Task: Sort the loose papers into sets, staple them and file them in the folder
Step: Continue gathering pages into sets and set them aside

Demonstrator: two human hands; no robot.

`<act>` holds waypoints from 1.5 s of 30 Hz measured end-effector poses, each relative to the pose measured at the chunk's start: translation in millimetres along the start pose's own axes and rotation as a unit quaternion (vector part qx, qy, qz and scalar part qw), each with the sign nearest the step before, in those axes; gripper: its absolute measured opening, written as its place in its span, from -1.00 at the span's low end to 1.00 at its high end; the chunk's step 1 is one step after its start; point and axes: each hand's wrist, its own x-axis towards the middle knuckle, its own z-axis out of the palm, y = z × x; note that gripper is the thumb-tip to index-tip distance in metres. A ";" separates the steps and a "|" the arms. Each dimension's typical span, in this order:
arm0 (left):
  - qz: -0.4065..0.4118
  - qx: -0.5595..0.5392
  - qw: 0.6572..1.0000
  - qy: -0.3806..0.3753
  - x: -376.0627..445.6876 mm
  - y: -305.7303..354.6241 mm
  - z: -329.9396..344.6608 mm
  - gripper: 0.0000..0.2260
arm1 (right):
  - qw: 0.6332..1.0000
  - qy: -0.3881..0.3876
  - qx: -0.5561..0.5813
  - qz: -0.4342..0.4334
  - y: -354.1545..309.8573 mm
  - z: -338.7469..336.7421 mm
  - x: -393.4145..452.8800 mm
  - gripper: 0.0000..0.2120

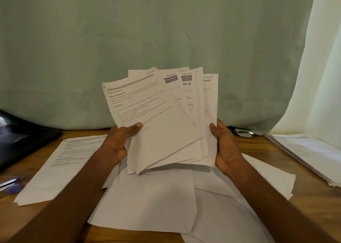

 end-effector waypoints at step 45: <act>0.006 0.002 0.994 0.107 -30.7 7.5 -27.2 -0.66 | 0.992 -0.094 0.032 0.073 16.7 19.1 -17.8 -0.67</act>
